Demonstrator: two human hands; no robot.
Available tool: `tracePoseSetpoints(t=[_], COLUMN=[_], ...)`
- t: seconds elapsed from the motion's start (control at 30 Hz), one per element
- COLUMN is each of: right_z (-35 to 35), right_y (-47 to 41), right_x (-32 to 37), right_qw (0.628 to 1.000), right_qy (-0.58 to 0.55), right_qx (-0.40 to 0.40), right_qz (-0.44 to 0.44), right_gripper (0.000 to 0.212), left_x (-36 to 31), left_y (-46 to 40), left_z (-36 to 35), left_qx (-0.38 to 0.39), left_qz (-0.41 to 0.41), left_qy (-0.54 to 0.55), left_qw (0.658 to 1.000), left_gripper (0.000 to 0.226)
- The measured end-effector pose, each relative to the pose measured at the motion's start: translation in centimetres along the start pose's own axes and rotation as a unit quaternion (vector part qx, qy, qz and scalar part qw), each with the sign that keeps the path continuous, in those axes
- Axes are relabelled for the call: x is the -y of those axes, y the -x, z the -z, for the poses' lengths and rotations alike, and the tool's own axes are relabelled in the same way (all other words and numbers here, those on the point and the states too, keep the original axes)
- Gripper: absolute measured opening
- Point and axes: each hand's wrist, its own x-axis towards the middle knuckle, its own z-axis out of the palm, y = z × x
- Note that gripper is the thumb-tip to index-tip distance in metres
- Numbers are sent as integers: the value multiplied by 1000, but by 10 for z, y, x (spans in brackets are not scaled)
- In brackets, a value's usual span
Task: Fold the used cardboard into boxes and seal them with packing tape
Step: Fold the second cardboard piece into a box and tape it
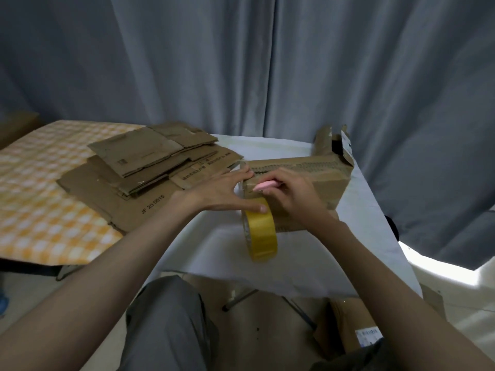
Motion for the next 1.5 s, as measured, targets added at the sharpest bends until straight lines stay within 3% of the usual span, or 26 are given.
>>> tracePoseSetpoints(t=[0.87,1.17,1.3,1.37,1.5], right_z=[-13,-2,9,12,6], right_y=[-24,-18,2,21,65], right_x=[2,-14,-30,-44,-75], right_qw=[988,990,995,990,948], right_qy=[101,103,94,89,95], right_qx=[101,85,23,6,57], right_qz=[51,33,-29,-107,-297], right_gripper=[14,12,9,11,13], left_x=[2,1,-2,-2,-1], left_y=[0,1,2,2,2], left_z=[-8,-6,-6,-6,-7], left_qx=[-18,-7,-4,-5,-9], left_qz=[-23,0,1,-1,3], left_qy=[26,16,18,18,17], left_qw=[999,1000,1000,1000,1000], left_gripper=[105,127,133,135,135])
